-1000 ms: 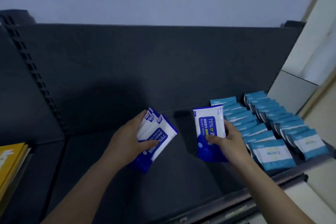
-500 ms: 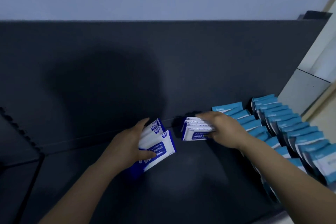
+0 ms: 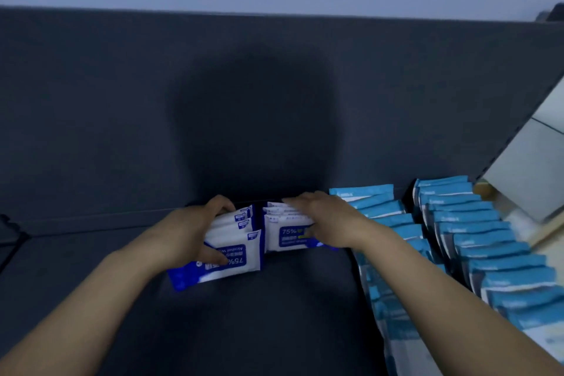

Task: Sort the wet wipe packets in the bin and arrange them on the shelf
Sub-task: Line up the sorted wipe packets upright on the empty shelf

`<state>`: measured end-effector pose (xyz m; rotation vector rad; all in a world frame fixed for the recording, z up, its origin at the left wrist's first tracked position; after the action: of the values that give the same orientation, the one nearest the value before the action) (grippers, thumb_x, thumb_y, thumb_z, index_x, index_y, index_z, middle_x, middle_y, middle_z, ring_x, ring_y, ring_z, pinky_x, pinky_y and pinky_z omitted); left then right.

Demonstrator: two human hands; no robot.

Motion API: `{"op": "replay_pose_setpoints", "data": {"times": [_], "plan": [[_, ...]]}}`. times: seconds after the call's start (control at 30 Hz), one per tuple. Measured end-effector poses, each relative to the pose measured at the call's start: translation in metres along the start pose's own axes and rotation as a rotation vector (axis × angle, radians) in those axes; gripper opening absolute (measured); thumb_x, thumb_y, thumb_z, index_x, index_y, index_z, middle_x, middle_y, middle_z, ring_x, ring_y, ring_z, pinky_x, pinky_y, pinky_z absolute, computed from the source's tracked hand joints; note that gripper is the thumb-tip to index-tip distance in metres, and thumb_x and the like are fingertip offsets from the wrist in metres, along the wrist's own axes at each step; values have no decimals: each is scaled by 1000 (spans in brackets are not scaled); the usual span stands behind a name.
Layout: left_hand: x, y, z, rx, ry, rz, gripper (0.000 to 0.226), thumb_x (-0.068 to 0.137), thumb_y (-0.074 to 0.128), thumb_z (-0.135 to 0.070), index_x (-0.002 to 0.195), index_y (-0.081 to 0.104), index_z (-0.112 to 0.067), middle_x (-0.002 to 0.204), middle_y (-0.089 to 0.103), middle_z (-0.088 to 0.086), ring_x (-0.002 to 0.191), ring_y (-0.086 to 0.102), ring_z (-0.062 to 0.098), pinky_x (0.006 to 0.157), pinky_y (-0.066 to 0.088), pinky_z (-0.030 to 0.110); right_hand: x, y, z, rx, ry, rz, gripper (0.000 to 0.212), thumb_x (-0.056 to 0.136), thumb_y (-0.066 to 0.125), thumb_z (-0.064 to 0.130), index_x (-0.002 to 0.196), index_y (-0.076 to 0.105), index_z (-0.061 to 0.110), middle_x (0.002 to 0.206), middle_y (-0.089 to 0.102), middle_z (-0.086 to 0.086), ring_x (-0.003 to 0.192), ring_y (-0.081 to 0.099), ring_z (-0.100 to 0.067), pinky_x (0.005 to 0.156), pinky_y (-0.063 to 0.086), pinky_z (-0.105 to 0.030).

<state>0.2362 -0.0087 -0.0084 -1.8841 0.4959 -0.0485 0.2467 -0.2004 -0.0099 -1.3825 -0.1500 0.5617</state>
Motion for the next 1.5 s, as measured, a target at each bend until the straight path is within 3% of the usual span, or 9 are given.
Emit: {"op": "replay_pose_setpoints", "data": {"times": [0.3,0.53,0.73,0.9,1.0,1.13,1.2,1.3,1.5], "plan": [[6,1,6,56,9,12,72,66,82,-43,117,32,-46,99,58,-11,83,56,9,71,50,26,15,-1,-4,-128,-1,-30,79,89,55,17,150,6,25,145,28,-2,130,27,-23,107,26,-39],[14,-6,10,-25,67,10,65,68,82,-34,112,37,-50,103,53,-24,89,54,-2,70,44,15,9,-5,1,-265,99,-212,95,76,55,-3,149,1,25,141,23,0,128,27,-23,113,16,-47],[27,-5,3,35,184,-54,75,76,76,-36,137,34,-38,125,35,-26,114,43,4,96,34,20,-2,-2,2,-176,77,-241,89,78,48,-7,150,6,25,152,17,4,139,16,-18,116,-2,-44],[21,-1,2,277,162,-186,82,85,62,-46,150,14,-32,146,19,-14,129,14,8,110,12,29,-4,4,2,-176,29,-254,89,78,47,-9,150,7,23,157,11,4,145,7,-19,116,-5,-44],[8,0,-2,441,168,-364,86,75,72,-46,146,28,-24,136,32,-8,122,29,17,107,24,47,-7,7,4,-212,34,-274,90,80,48,-8,150,2,23,159,0,5,146,-2,-23,115,-7,-47],[-8,16,1,377,189,-444,81,73,69,-48,139,36,-15,133,46,-1,120,39,21,104,24,41,-15,16,5,-121,86,-264,90,83,52,-2,150,-3,20,158,-12,4,145,-14,-21,116,-7,-44],[-13,31,9,357,122,-356,86,76,47,-64,145,30,-15,145,42,-1,132,30,20,112,23,40,-19,21,5,-88,101,-248,90,86,55,8,150,-6,20,157,-15,4,144,-16,-19,115,-8,-42],[-16,44,17,264,72,-244,94,70,11,-72,147,0,-20,155,1,-11,142,-4,9,113,-5,38,-20,26,5,-112,103,-219,93,85,58,14,149,-9,20,156,-20,4,143,-20,-19,113,-11,-39],[-19,46,16,297,15,-223,84,65,-8,-67,137,-21,-26,151,-23,-12,135,-26,10,109,-19,39,-21,31,14,-133,134,-227,96,84,58,8,148,-13,16,154,-28,-3,141,-25,-22,113,-13,-40]]}}
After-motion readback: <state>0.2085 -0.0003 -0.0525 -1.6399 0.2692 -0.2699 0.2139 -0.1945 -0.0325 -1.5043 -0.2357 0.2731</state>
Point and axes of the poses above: each hand's wrist, its own x-axis towards the middle knuckle, its own y-axis out of the palm, z = x × y, the point moved 9 cm from there along x, towards the middle knuckle
